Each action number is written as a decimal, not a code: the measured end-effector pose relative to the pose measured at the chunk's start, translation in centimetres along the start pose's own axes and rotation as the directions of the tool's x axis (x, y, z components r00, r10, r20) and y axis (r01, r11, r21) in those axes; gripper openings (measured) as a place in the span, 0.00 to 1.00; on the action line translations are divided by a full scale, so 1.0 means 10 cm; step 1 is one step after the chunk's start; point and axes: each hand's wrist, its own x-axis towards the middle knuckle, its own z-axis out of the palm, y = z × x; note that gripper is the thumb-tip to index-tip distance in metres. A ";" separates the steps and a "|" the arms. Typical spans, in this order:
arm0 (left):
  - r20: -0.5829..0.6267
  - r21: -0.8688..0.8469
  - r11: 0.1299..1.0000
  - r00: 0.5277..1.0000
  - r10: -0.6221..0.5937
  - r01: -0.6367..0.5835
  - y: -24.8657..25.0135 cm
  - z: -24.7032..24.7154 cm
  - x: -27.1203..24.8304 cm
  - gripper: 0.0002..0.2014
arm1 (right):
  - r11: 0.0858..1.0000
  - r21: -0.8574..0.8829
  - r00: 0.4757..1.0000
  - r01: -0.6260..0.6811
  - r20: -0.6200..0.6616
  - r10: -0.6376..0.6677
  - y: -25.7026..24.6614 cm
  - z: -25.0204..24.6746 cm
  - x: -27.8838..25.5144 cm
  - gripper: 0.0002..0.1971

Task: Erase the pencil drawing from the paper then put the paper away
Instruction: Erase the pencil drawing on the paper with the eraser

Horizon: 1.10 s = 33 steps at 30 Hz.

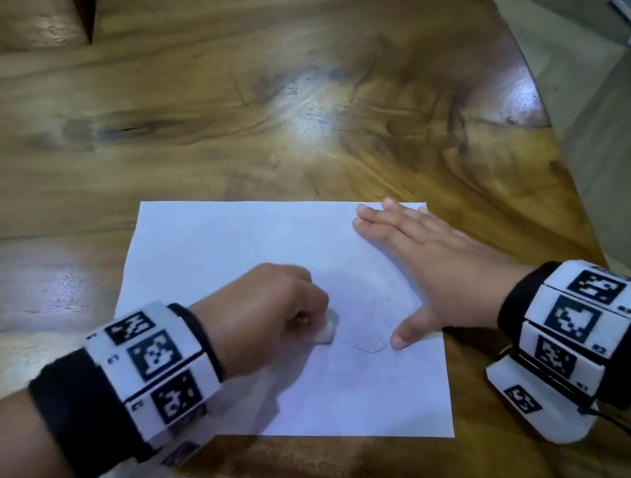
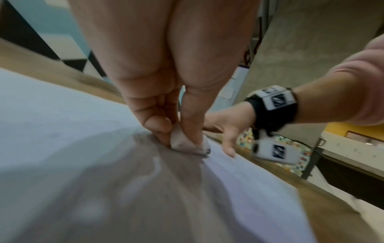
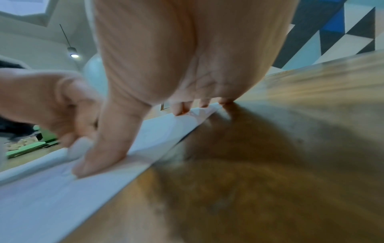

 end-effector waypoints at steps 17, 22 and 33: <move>-0.105 0.013 0.997 0.991 -0.077 0.079 -0.09 -0.11 0.00 0.07 | 1.000 -0.015 1.000 -0.002 0.013 0.002 -0.02 -0.02 -0.03 0.65; -0.133 0.050 0.996 0.989 -0.067 0.074 -0.07 -0.20 0.31 0.09 | 1.000 -0.018 1.000 -0.006 0.014 0.006 -0.02 -0.02 -0.02 0.65; -0.212 0.021 0.991 0.970 -0.122 0.129 -0.16 -0.21 0.21 0.10 | 1.000 0.000 1.000 -0.006 0.018 0.006 -0.01 -0.01 -0.02 0.65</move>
